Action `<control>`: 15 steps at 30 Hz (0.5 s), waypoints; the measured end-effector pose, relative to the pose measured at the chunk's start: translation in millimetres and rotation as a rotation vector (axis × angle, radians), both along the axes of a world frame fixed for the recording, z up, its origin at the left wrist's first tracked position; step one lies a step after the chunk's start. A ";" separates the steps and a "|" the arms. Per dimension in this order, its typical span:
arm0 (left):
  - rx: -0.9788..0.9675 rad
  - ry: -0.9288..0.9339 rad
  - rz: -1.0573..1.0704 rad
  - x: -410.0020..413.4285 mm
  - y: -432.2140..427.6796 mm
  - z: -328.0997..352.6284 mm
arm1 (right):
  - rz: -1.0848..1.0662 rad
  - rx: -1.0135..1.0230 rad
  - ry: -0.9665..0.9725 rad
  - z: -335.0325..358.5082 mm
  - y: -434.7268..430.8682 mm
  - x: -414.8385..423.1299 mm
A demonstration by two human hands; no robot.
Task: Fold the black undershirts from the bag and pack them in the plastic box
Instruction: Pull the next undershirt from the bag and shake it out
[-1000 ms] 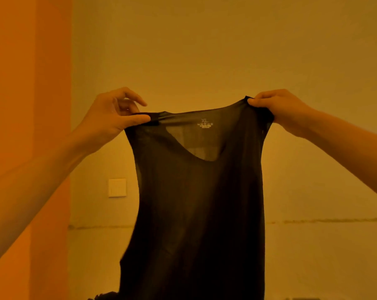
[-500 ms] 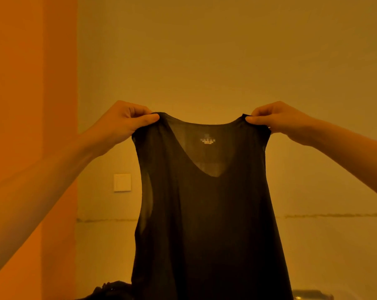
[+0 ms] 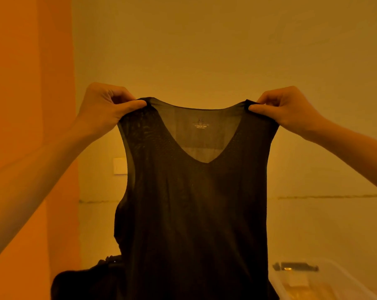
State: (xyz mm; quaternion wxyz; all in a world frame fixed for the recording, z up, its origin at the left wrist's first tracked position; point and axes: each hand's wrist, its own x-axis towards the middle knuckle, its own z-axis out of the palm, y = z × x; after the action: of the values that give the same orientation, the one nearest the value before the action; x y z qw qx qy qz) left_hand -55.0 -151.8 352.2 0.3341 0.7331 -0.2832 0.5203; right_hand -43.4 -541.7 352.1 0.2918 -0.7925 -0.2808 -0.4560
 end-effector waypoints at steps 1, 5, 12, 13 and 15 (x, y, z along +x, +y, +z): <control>0.002 0.030 -0.002 -3.1 3.0 -5.7 | 0.003 -0.015 -0.016 -6.2 1.8 -3.4; 0.005 0.113 -0.045 -18.1 10.3 -36.9 | 0.052 -0.025 -0.017 -32.8 7.5 -18.4; -0.056 0.214 -0.137 -62.5 25.7 -70.6 | 0.234 0.030 0.004 -65.5 18.1 -58.3; -0.042 0.230 -0.147 -68.7 28.6 -71.1 | 0.256 0.048 0.017 -65.9 19.0 -64.1; 0.016 0.267 -0.186 -79.1 32.2 -69.8 | 0.294 0.085 0.022 -62.3 18.4 -73.6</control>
State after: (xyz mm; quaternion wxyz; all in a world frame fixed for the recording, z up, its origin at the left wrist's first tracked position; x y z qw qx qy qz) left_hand -134.1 -119.6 282.4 0.4096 0.7690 -0.3070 0.3828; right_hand -117.1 -523.3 289.8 0.3918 -0.7348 -0.3712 -0.4108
